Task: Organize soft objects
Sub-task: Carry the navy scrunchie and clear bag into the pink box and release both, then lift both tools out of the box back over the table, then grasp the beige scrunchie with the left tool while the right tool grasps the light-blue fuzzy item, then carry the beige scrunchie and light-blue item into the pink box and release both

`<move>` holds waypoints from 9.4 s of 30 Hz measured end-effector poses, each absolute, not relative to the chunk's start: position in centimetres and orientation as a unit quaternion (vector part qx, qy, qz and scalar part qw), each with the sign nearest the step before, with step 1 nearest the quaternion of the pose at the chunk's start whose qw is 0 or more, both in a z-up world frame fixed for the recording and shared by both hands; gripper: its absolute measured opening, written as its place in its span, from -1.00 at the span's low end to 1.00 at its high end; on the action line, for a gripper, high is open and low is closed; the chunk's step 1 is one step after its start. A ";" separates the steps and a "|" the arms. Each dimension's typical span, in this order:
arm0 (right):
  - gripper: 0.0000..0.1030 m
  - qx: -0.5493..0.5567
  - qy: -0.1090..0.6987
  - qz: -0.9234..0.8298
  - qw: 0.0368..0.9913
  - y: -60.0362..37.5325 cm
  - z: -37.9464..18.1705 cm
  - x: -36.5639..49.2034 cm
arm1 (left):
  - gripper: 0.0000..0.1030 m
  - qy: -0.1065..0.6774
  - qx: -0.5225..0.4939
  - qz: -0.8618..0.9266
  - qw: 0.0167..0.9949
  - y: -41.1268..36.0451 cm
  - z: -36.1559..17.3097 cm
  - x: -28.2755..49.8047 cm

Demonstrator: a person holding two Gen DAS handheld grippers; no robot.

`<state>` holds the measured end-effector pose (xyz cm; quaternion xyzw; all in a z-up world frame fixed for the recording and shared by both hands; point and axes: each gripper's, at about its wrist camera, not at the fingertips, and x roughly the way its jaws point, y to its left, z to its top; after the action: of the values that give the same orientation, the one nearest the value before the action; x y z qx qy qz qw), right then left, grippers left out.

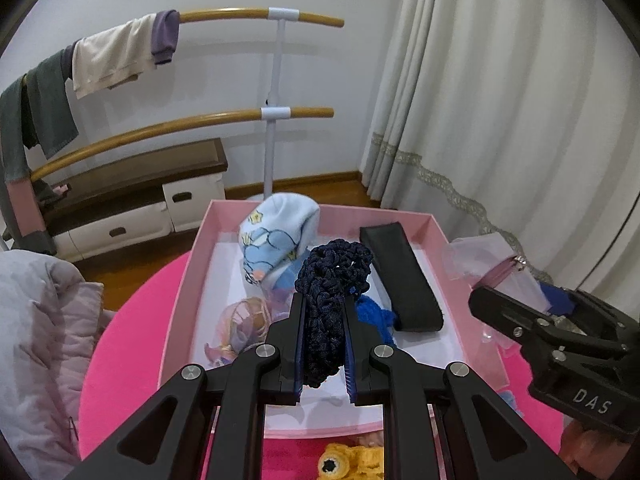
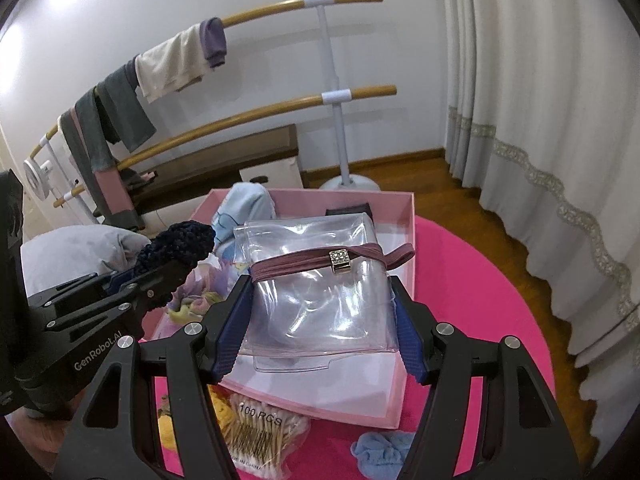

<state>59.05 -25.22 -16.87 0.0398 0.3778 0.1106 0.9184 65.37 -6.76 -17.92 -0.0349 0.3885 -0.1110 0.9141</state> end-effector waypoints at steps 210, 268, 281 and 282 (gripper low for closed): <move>-0.19 0.048 0.383 0.060 0.920 -26.2 -20.7 43.2 | -0.74 0.390 -0.005 -0.097 0.916 -1.6 -20.6 45.5; -0.17 0.047 0.389 0.132 0.911 -23.9 -16.4 63.5 | -0.73 0.380 -0.021 -0.123 0.916 -4.6 -14.2 66.4; -0.13 0.058 0.427 0.111 0.896 -24.9 -19.8 67.2 | -0.64 0.419 -0.010 -0.138 0.898 -7.9 -17.9 76.0; -0.07 0.060 0.429 0.109 0.895 -25.0 -20.0 67.4 | -0.53 0.422 -0.007 -0.137 0.896 -8.1 -18.2 76.3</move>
<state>67.39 -24.97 -19.98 0.0598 0.4290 0.1087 0.8948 76.33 -8.09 -18.18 -0.0067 0.4218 -0.1369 0.8963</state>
